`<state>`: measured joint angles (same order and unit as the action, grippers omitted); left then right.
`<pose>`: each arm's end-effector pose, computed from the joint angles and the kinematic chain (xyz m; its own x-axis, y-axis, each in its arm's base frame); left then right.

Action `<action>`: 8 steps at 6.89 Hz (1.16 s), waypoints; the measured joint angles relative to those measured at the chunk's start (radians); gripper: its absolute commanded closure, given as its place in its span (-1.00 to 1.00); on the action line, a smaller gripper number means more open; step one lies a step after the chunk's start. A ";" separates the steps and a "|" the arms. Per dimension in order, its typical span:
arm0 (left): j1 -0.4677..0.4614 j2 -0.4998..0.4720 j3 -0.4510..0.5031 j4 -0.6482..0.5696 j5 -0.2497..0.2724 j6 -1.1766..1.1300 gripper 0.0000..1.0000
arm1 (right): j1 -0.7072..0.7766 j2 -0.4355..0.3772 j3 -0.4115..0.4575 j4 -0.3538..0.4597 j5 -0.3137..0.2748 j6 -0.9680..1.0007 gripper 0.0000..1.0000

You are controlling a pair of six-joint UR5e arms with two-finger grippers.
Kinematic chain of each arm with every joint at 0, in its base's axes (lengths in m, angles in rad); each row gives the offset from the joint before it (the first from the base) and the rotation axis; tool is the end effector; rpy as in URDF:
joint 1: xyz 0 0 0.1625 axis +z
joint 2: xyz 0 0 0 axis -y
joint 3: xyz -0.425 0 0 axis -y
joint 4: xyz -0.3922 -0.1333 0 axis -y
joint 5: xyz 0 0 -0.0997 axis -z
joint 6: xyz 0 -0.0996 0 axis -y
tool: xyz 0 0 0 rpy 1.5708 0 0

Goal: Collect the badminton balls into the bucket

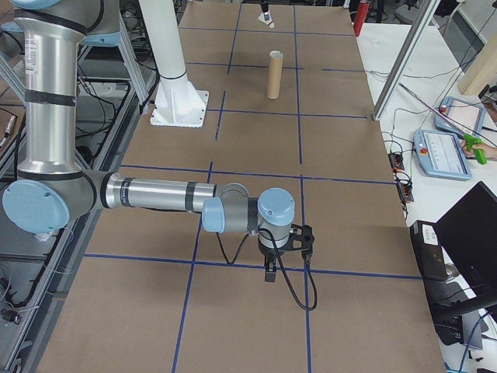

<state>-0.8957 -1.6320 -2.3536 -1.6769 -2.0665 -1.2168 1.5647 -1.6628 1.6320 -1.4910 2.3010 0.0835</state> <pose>0.1928 -0.3783 0.2635 0.4952 -0.1306 -0.8589 0.2913 0.9564 0.0225 0.0641 -0.4566 0.6670 0.7427 0.0462 0.6680 -0.0561 0.9984 -0.0068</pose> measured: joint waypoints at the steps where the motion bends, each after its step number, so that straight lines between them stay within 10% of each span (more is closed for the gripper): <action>1: 0.037 -0.147 -0.015 0.240 0.044 0.040 1.00 | 0.000 0.000 0.000 0.000 0.000 0.000 -1.00; 3: 0.135 -0.460 -0.010 0.710 0.175 0.084 1.00 | 0.000 0.000 0.000 0.000 0.000 -0.001 -1.00; 8: 0.239 -0.941 0.249 1.149 0.313 0.328 1.00 | 0.000 0.000 0.000 0.000 0.000 0.000 -1.00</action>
<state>-0.6568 -2.5734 -2.1047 -0.5278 -1.7530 -0.8885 1.5647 -1.6628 1.6319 -1.4910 2.3010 0.0840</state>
